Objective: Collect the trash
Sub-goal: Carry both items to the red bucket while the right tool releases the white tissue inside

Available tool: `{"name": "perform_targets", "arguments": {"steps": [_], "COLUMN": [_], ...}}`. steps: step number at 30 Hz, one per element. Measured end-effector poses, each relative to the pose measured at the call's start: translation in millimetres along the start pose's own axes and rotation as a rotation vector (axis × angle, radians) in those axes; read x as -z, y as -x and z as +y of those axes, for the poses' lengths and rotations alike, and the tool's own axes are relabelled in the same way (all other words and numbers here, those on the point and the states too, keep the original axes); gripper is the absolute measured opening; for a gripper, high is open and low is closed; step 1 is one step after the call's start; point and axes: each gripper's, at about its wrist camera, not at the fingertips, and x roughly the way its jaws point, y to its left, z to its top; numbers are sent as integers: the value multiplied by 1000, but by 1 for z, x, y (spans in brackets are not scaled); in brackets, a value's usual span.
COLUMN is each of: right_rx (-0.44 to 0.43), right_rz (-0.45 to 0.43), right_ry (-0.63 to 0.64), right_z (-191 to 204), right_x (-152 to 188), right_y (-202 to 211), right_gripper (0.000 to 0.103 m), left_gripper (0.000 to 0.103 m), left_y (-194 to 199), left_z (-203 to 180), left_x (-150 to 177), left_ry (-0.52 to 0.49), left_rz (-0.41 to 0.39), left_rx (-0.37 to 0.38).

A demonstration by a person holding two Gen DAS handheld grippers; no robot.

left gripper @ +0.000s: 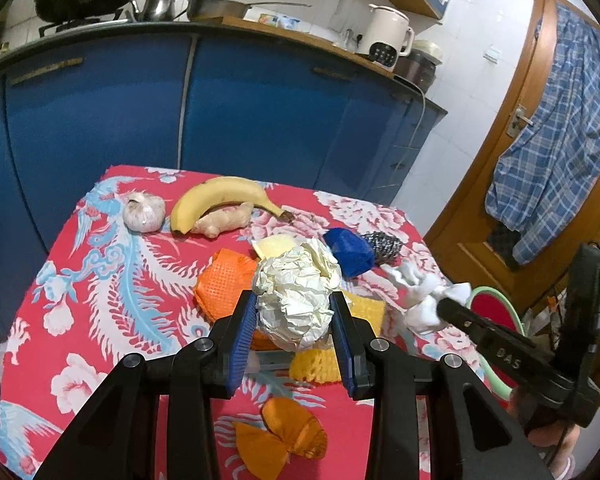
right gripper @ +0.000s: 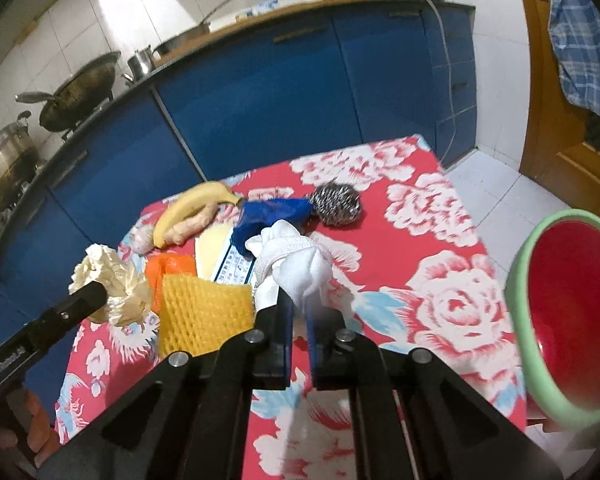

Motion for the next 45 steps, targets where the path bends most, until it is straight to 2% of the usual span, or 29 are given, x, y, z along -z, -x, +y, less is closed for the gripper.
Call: {"name": "perform_targets", "arguments": {"steps": [13,25,32,45], "right_rx": [54,143,201,290], "right_rz": [-122,-184,-198,-183], "right_ry": [-28,-97,-168,-280], "right_z": [-19,-65,-104,-166], "right_x": [3,14,25,46], "right_y": [71,116,133,142], "right_gripper": [8,9,9,9], "left_gripper": [38,38,38,38], "left_y": [10,9,0,-30], "left_z": [-35,-87,-132,-205], "left_x": [2,0,3,19], "left_ry": [-55,-149,-233,-336], "left_rz": [-14,-10,1,54], "left_rx": [56,122,176,272]}}
